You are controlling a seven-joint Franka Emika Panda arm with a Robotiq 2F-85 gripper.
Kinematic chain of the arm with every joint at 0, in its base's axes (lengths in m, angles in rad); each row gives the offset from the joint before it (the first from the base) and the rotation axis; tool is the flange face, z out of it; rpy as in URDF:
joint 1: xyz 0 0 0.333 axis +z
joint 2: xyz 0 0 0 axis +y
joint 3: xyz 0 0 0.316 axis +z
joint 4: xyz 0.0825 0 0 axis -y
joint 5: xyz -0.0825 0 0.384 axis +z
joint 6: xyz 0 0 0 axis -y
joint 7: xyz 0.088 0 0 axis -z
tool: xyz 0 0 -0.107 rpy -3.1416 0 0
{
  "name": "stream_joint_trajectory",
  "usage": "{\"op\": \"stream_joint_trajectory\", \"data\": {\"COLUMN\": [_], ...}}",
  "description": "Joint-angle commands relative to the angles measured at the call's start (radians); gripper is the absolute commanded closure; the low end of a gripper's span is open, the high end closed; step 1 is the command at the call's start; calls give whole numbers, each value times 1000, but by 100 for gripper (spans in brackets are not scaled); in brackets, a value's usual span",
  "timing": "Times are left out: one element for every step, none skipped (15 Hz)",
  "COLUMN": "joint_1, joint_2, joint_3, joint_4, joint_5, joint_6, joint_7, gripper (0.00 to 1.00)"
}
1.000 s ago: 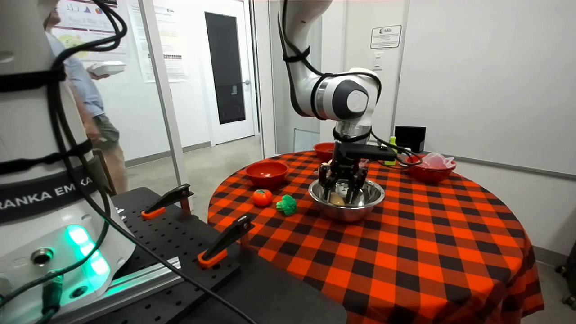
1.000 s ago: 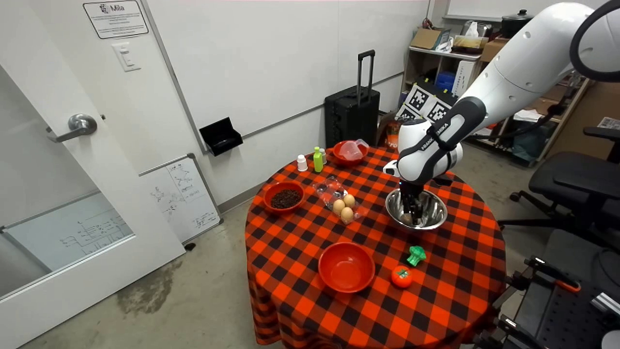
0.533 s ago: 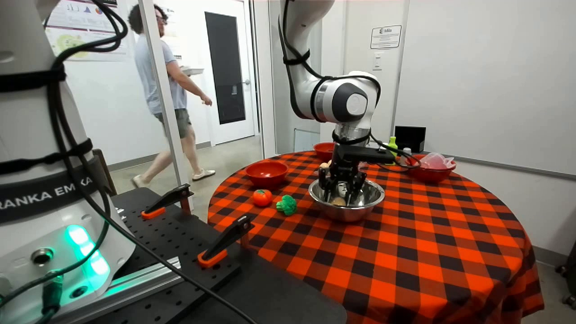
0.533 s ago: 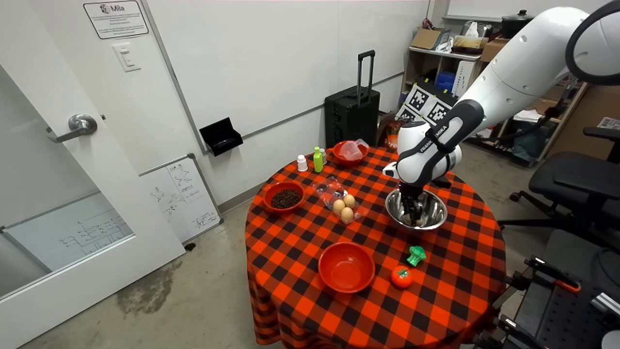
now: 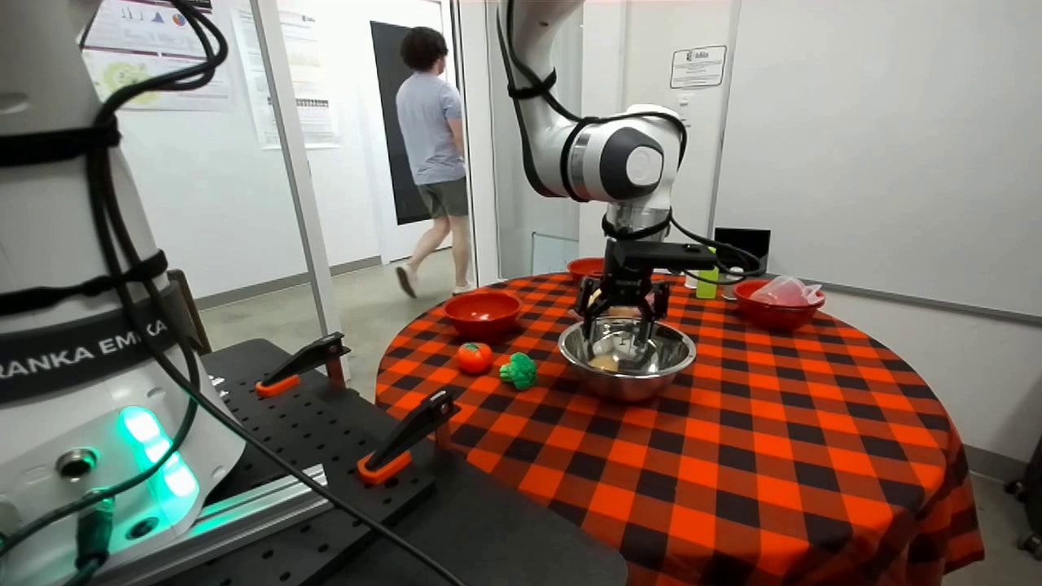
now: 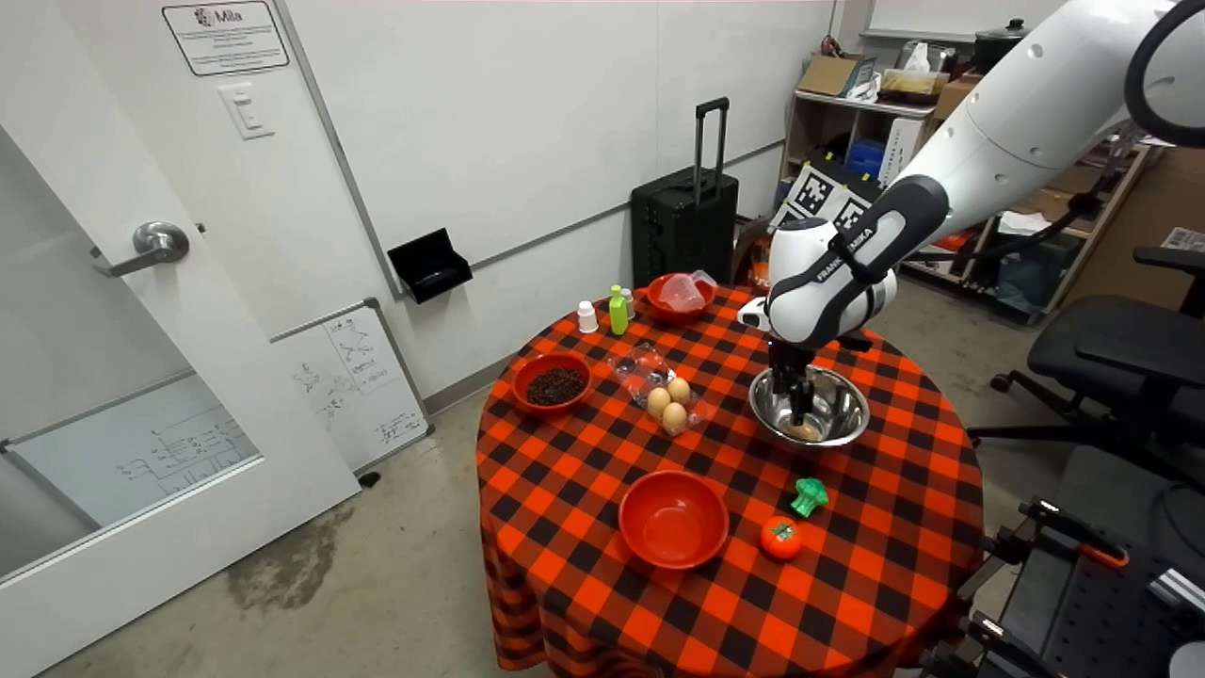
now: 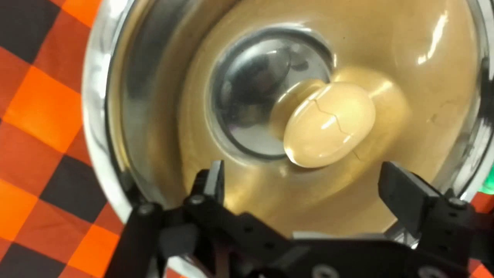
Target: Get the egg on the table and put it in the silver bowl
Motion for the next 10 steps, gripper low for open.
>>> {"op": "stream_joint_trajectory", "data": {"joint_1": [16,18,10,1,9,10,11,10,8,7], "joint_2": [-85,-100,-118,-135,-79,-89,-90,-87,-84,-81], "joint_3": [4,8,23,40,19,22,22,22,21,20], "joint_4": [-60,-66,-71,-78,-34,-37,-37,-37,-37,-37], "joint_5": [-9,-7,10,29,6,9,9,8,8,8], "joint_6": [6,0,-13,-31,-11,-13,-13,-13,-13,-12], "joint_7": [23,19,14,5,1,1,1,1,1,1], "gripper": [0,0,0,0,0,0,0,0,0,0]}}
